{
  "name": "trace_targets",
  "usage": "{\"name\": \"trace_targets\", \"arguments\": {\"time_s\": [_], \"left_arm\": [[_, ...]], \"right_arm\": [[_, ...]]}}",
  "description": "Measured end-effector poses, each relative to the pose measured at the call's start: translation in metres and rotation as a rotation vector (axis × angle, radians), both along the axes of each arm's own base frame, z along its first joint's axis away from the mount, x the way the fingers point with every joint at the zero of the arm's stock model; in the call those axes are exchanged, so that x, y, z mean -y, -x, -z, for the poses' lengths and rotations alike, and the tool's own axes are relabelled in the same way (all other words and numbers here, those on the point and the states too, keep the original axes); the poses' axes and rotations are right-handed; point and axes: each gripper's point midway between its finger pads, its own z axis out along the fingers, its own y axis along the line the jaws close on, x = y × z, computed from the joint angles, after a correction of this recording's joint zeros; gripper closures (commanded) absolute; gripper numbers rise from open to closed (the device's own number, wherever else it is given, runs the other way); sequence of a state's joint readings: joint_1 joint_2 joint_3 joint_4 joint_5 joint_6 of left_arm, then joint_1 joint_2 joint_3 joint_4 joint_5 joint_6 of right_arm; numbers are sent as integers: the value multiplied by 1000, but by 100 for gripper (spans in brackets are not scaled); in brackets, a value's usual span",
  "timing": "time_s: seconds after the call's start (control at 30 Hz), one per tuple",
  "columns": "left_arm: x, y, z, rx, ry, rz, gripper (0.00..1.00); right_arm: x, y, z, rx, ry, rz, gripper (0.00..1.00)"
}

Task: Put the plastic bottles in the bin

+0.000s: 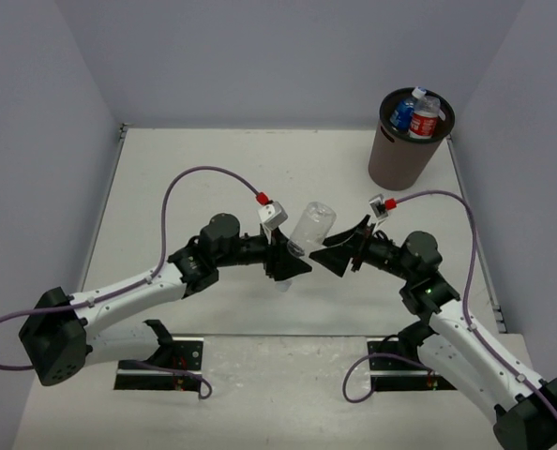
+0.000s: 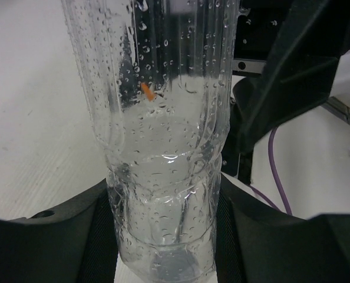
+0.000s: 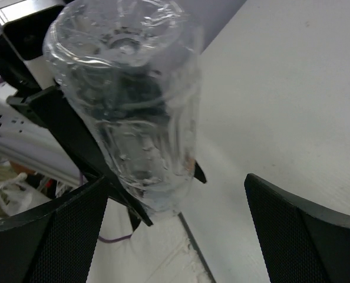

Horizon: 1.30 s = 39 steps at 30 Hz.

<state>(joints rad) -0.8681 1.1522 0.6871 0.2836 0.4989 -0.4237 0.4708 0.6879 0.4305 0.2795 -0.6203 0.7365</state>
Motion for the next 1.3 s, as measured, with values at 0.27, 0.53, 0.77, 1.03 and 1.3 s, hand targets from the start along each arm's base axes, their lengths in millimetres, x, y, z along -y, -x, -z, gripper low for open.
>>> {"name": "trace_targets", "arguments": {"time_s": [0.27,0.53,0.77,1.03,1.3], "left_arm": [[16,16,11,-25,-17,85,88],[22,32,9,-22,-10,133,84],[23,31,11,-24,-16,123,47],[15,26,10,-12,-40,68,0],[-31,-11,-8,17,-103,-281,0]], "right_arm": [[-10,10,-13,58,-29,-45,1],[-6,-2,-23,75,-55,30,18],[-8,1,-29,78,-78,18,63],[-4,-9,-24,58,-57,77,75],[22,-57,-52,90,67,349,76]]}}
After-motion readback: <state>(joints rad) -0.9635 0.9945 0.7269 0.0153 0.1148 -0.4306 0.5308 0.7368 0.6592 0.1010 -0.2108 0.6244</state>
